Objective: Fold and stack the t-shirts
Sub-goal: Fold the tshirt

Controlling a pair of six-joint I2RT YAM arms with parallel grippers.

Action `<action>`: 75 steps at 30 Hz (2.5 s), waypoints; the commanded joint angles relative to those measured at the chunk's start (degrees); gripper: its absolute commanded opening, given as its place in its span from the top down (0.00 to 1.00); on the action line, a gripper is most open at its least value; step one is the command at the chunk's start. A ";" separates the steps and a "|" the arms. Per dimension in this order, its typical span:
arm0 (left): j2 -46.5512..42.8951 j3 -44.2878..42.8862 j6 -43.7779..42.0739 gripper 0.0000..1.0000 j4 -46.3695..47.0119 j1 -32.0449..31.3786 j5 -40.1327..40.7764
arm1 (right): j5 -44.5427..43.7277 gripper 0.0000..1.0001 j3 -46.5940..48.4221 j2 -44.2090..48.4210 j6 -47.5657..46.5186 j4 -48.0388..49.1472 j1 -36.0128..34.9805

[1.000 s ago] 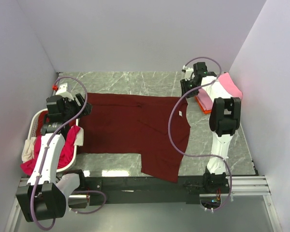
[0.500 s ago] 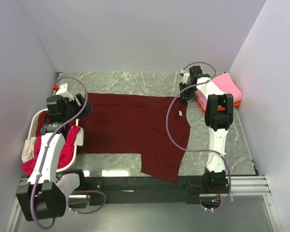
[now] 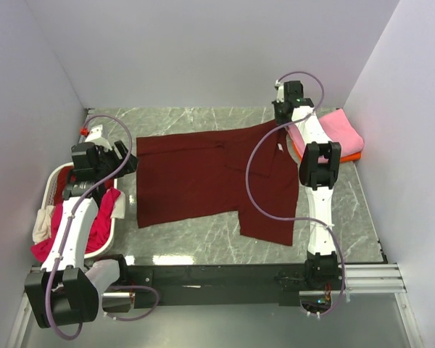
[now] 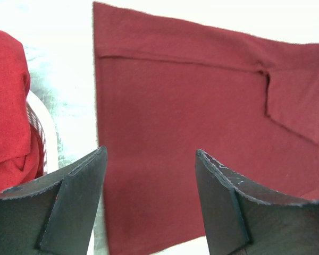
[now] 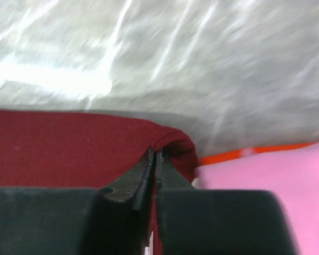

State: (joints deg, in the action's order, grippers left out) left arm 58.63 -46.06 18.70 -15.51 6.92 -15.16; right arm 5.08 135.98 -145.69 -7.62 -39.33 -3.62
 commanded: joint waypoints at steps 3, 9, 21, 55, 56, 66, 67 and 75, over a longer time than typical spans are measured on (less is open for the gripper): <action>0.96 -0.25 -0.94 0.28 3.11 -0.15 -2.68 | -10.79 0.65 2.44 0.23 -3.72 11.82 -0.78; 2.19 -1.48 -2.70 0.27 3.99 -0.68 -7.08 | -7.20 0.40 -2.73 8.37 -7.06 12.79 -0.95; -9.22 6.85 -34.02 0.26 8.30 -25.81 -0.91 | 53.94 0.25 -39.53 44.48 -47.51 -11.79 -1.48; 12.92 10.64 -51.74 0.71 -19.56 -36.80 20.34 | 48.35 0.21 -74.46 65.27 -68.23 -15.42 -5.44; 12.22 10.99 -51.75 0.70 -19.30 -36.80 20.52 | 48.44 0.21 -74.46 64.92 -68.41 -15.60 -5.35; 5.78 14.60 -52.54 0.65 -16.93 -36.80 21.49 | 48.80 0.21 -74.02 63.95 -68.41 -16.83 -4.91; 6.40 14.25 -52.45 0.64 -16.75 -36.80 21.49 | 48.80 0.21 -74.02 64.12 -68.32 -17.00 -4.82; 16.41 10.91 -49.64 0.62 -18.76 -35.75 25.09 | 49.41 0.21 -74.02 64.74 -68.93 -18.06 -4.03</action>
State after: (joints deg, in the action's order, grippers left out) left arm 72.29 -33.78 -33.04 -33.47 -29.69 8.64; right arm 52.23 60.12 -81.28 -75.29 -55.75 -8.56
